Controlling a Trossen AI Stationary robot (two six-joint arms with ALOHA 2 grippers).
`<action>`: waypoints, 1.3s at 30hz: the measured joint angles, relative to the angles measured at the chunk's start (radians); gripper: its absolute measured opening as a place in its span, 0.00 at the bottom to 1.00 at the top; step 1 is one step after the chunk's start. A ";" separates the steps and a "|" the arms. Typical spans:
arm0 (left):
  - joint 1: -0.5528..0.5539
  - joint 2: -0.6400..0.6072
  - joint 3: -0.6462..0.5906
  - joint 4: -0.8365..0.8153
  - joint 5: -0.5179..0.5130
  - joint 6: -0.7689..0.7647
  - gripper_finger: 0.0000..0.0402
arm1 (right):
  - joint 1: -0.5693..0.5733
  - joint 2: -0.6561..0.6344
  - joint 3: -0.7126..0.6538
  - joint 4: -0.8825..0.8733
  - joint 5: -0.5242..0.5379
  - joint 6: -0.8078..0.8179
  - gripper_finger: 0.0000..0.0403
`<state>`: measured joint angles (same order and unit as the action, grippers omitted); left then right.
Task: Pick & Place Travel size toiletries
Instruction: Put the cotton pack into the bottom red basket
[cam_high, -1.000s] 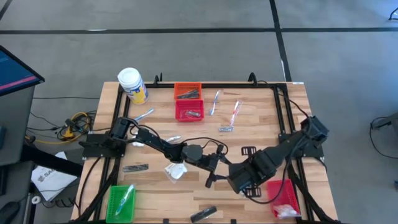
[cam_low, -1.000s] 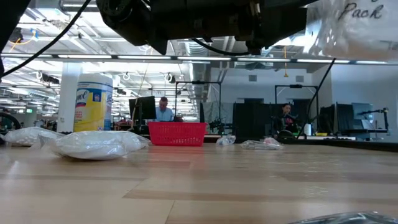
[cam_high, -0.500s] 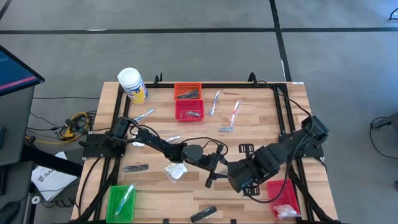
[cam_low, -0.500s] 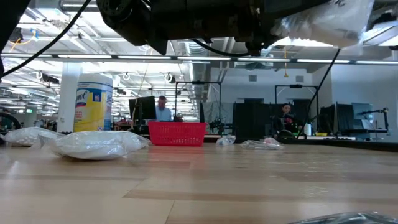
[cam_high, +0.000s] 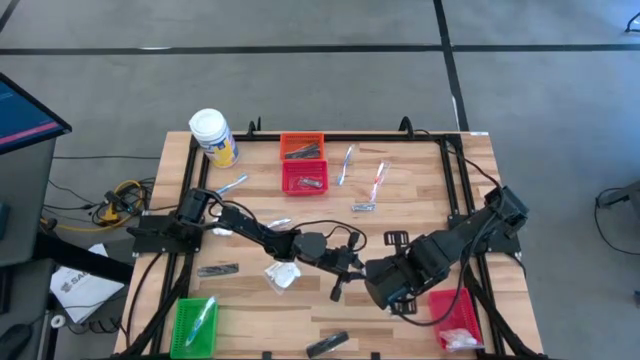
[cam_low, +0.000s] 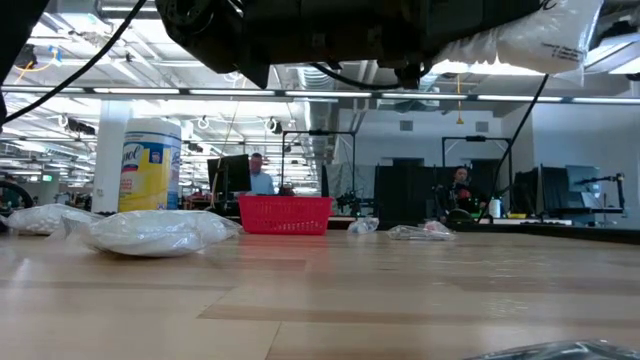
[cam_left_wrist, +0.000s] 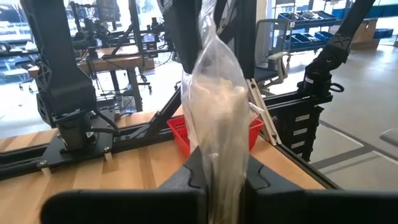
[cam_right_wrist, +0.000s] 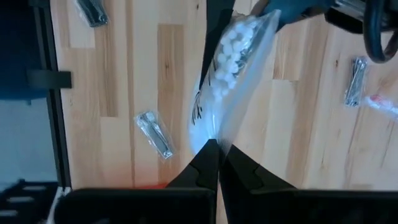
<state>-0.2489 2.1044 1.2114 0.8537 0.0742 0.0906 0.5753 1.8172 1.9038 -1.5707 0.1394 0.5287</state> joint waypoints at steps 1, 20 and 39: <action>0.000 0.000 0.000 0.001 0.000 0.007 0.02 | 0.000 0.001 0.008 -0.002 0.000 0.024 0.00; -0.002 -0.003 0.001 -0.002 0.000 0.029 0.03 | 0.039 0.001 0.138 0.052 0.045 0.176 0.26; -0.050 0.002 -0.001 -0.021 -0.279 0.173 0.02 | -0.055 0.020 0.137 0.027 0.042 0.147 0.59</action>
<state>-0.2994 2.1063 1.2102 0.8330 -0.2047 0.2631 0.5205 1.8373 2.0411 -1.5441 0.1810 0.6758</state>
